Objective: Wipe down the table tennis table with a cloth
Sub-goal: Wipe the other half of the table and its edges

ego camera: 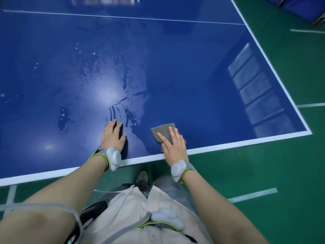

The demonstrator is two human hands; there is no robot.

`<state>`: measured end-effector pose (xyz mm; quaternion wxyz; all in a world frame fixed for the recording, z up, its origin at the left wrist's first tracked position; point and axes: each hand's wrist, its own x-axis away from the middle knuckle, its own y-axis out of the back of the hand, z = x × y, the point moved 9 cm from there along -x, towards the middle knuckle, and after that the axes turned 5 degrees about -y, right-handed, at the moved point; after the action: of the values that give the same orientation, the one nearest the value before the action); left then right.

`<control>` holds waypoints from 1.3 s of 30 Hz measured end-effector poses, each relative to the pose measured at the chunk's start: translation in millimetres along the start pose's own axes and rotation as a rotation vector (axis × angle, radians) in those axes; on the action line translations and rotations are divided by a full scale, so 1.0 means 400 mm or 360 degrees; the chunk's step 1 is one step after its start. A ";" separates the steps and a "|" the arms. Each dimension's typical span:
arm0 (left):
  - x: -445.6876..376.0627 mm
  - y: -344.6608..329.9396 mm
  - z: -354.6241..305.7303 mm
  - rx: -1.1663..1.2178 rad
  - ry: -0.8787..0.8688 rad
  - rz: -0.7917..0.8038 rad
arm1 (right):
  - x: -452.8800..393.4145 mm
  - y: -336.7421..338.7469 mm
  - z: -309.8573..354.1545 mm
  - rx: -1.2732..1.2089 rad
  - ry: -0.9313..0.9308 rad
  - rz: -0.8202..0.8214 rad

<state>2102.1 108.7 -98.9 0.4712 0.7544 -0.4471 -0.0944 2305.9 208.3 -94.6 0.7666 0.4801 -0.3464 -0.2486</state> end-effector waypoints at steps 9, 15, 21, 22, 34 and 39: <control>0.068 -0.018 -0.004 0.0071 0.0107 -0.0040 | 0.035 -0.030 0.053 0.0028 -0.0177 0.0002; 0.117 -0.028 -0.002 0.0082 0.0118 -0.0008 | 0.063 -0.024 0.015 0.0123 0.0205 0.0075; 0.182 -0.048 0.003 0.0144 0.0175 -0.0072 | 0.063 0.014 -0.088 0.0015 -0.0242 -0.0063; 0.190 -0.052 0.001 0.0151 0.0184 -0.0072 | 0.063 0.008 -0.073 0.0025 -0.0263 -0.0042; 0.261 -0.046 0.011 0.0216 0.0240 0.0021 | 0.078 -0.040 0.099 0.0164 0.0378 0.0181; 0.267 -0.040 0.024 0.0307 0.0279 -0.0033 | 0.056 -0.016 -0.004 0.0157 -0.0108 0.0069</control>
<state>2168.2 23.8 -87.1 0.4328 0.8062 -0.4032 0.0106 2321.2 190.5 -94.4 0.7350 0.5011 -0.3943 -0.2306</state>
